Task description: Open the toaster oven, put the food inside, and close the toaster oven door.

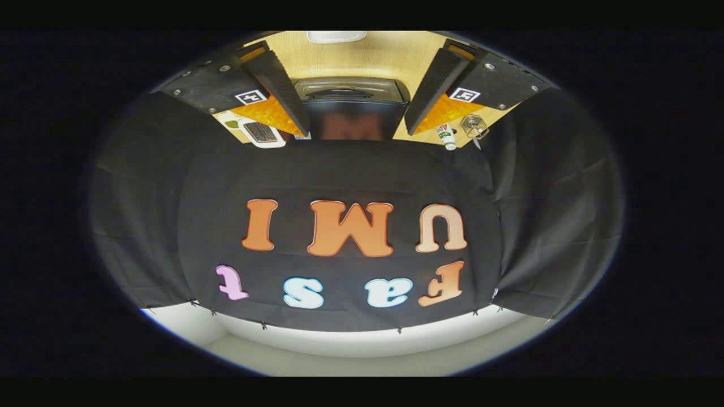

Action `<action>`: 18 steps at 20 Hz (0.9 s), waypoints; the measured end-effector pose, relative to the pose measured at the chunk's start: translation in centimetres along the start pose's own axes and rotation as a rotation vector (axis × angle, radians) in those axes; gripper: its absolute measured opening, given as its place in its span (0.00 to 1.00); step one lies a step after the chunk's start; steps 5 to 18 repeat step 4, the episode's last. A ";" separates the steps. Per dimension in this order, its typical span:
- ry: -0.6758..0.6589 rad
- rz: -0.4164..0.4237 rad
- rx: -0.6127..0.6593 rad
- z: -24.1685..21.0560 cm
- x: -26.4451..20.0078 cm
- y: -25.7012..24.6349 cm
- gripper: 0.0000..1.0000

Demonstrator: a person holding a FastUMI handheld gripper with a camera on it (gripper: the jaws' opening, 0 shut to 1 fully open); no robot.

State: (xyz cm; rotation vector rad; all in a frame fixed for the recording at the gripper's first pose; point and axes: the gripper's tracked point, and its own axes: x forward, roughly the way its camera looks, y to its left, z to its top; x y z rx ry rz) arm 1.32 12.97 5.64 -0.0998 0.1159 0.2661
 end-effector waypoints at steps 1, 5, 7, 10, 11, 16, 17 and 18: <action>0.003 -0.004 0.002 -0.2 -0.4 -0.1 1.00; 0.001 -0.014 0.010 -0.3 -0.7 0.0 1.00; 0.001 -0.014 0.010 -0.3 -0.7 0.0 1.00; 0.001 -0.014 0.010 -0.3 -0.7 0.0 1.00; 0.001 -0.014 0.010 -0.3 -0.7 0.0 1.00; 0.001 -0.014 0.010 -0.3 -0.7 0.0 1.00; 0.001 -0.014 0.010 -0.3 -0.7 0.0 1.00; 0.001 -0.014 0.010 -0.3 -0.7 0.0 1.00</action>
